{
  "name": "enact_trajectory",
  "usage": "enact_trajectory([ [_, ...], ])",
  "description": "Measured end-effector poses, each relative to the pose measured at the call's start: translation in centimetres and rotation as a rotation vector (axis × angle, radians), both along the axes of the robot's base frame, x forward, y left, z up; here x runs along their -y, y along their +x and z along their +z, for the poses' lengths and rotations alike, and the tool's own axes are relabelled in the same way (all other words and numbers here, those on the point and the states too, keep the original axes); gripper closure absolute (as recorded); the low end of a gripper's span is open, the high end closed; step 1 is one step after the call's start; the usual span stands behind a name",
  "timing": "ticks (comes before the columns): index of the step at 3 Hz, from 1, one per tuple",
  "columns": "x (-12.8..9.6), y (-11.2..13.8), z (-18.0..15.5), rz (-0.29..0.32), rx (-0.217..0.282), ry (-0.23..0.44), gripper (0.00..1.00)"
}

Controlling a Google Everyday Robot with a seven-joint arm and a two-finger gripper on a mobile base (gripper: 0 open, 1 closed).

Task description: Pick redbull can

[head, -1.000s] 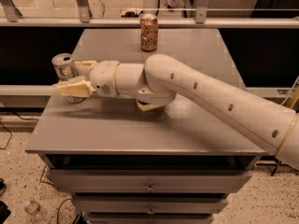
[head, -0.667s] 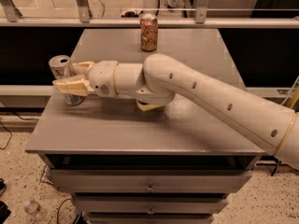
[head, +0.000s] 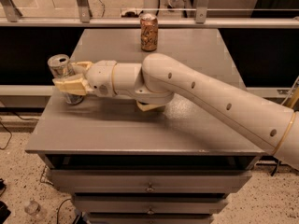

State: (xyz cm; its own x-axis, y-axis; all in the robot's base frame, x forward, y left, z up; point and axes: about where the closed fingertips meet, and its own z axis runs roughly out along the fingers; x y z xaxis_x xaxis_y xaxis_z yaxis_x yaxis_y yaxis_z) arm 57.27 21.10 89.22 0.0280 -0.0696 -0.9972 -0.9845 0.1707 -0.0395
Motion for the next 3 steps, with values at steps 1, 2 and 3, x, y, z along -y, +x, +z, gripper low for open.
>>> enact_trajectory([
  [1,0.2,-0.2,1.0,0.004,0.012,0.004,1.00],
  [2,0.9,-0.7,3.5,0.015,0.046,0.027,1.00],
  [3,1.5,-1.3,6.7,0.029,0.090,0.030,1.00],
])
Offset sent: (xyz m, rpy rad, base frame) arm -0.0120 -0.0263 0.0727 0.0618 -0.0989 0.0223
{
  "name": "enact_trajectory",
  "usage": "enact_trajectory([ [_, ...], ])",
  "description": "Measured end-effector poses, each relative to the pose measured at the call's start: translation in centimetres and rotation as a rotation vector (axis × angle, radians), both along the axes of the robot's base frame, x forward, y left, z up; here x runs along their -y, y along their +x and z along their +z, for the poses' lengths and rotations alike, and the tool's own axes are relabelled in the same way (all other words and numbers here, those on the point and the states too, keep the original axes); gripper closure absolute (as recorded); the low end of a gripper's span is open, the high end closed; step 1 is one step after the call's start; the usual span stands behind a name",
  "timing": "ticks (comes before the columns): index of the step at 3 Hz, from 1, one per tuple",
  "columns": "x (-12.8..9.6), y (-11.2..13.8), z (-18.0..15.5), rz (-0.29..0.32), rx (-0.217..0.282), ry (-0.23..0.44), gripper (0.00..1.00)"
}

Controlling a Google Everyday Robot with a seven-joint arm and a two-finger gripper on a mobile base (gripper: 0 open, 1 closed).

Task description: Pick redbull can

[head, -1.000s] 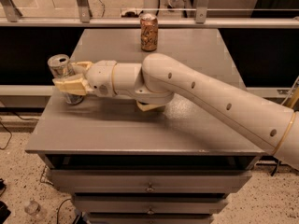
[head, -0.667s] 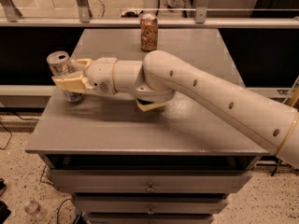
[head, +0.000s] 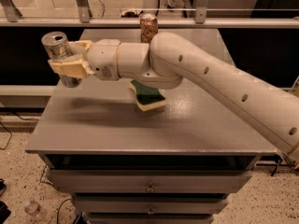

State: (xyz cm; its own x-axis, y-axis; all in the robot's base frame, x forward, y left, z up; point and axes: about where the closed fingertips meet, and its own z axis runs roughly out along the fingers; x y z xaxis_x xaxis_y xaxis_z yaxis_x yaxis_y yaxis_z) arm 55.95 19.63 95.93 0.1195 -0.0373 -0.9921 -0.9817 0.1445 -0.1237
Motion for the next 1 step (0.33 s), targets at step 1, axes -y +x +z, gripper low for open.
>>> enact_trajectory([
  [1,0.21,-0.52,2.73,0.006,0.034,-0.007,1.00],
])
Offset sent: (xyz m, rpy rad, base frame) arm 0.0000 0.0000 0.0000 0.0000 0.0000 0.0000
